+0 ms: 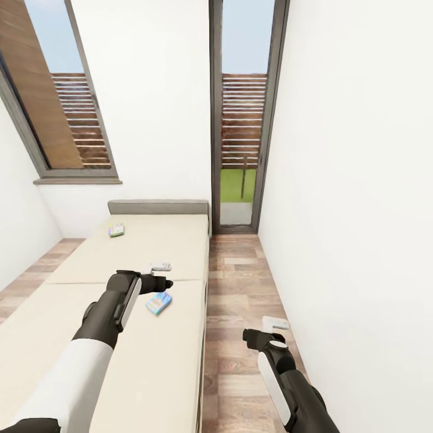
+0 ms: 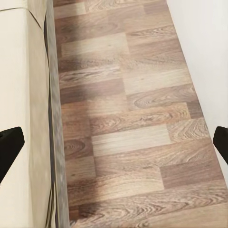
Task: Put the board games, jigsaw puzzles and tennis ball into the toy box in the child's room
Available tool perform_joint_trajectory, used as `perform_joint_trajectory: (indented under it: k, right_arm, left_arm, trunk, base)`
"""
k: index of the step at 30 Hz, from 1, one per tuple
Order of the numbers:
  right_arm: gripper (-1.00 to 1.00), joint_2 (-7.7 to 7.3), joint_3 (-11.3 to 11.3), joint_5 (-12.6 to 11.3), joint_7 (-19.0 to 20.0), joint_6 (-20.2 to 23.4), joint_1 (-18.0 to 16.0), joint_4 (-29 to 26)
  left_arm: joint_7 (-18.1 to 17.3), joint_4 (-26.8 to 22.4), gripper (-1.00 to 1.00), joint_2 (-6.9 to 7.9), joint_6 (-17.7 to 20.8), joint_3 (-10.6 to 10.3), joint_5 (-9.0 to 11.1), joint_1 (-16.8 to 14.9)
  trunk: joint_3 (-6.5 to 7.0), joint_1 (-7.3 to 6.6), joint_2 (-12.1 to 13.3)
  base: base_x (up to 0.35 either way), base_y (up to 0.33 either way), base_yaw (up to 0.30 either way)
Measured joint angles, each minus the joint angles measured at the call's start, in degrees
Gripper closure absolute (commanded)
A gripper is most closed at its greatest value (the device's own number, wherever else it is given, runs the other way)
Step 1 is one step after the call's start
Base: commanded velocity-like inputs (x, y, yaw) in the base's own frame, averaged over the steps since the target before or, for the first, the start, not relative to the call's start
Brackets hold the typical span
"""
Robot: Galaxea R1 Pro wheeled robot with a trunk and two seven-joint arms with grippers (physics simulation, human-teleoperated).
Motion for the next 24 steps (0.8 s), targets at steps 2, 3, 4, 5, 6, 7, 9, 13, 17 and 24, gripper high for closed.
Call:
perform_joint_trajectory:
  k: [2, 3, 4, 5, 6, 7, 9, 13, 17, 24]
  right_arm:
    - [-1.0, 0.0, 0.0, 0.02, 0.0, 0.0, 0.0, -0.01]
    - [-1.0, 0.0, 0.0, 0.02, 0.0, 0.0, 0.0, -0.01]
    - [-1.0, 0.0, 0.02, 0.03, 0.0, 0.0, 0.0, 0.0]
    - [-1.0, 0.0, 0.01, 0.03, 0.0, 0.0, 0.0, 0.01]
    - [-1.0, 0.0, 0.01, 0.03, 0.0, 0.0, 0.0, 0.02]
    - [-1.0, 0.0, 0.01, 0.03, 0.0, 0.0, 0.0, 0.01]
    - [-1.0, 0.0, 0.0, 0.03, 0.0, 0.0, 0.0, 0.01]
    - [-1.0, 0.0, 0.0, 0.03, 0.0, 0.0, 0.0, 0.02]
    - [-1.0, 0.0, 0.04, 0.02, 0.0, -0.01, 0.0, 0.04]
    - [-1.0, 0.0, 0.08, 0.06, 0.0, 0.0, 0.0, 0.07]
  left_arm:
    - [0.0, 0.0, -1.0, 0.0, 0.0, 0.0, 0.01, 0.0]
    - [0.02, 0.0, -1.0, 0.0, 0.0, 0.0, 0.01, 0.0]
    - [0.02, 0.0, -1.0, 0.0, 0.0, 0.0, 0.01, 0.0]
    - [0.01, 0.0, -1.0, 0.0, 0.0, 0.0, 0.0, -0.01]
    - [0.0, 0.0, -1.0, 0.0, 0.0, 0.0, 0.02, -0.01]
    - [0.01, 0.0, -1.0, 0.0, 0.0, -0.03, 0.03, -0.01]
    - [0.02, 0.0, -1.0, 0.0, 0.0, -0.05, 0.03, 0.0]
    - [0.02, 0.0, -1.0, 0.0, 0.0, -0.07, 0.01, 0.0]
    - [0.0, 0.0, -1.0, 0.0, 0.0, -0.08, 0.01, 0.0]
    - [0.03, 0.0, -1.0, -0.03, 0.0, -0.08, 0.01, 0.0]
  trunk:
    - [0.0, 0.0, 0.0]
    - [0.0, 0.01, 0.0]
    - [0.0, 0.01, 0.0]
    - [0.0, 0.01, 0.0]
    - [0.0, 0.01, 0.0]
    - [0.0, 0.01, 0.0]
    - [0.0, 0.01, 0.0]
    - [0.0, 0.0, 0.0]
    - [0.0, 0.0, 0.0]
    - [0.0, 0.0, 0.0]
  base:
    - [0.038, 0.0, 0.0]
    - [0.023, 0.0, 0.0]
    - [0.015, 0.0, 0.0]
    - [0.012, 0.0, 0.0]
    - [0.008, 0.0, 0.0]
    - [0.006, 0.0, 0.0]
    - [0.004, 0.0, 0.0]
    - [0.051, 0.0, 0.0]
    - [0.114, 0.0, 0.0]
    - [0.07, 0.0, 0.0]
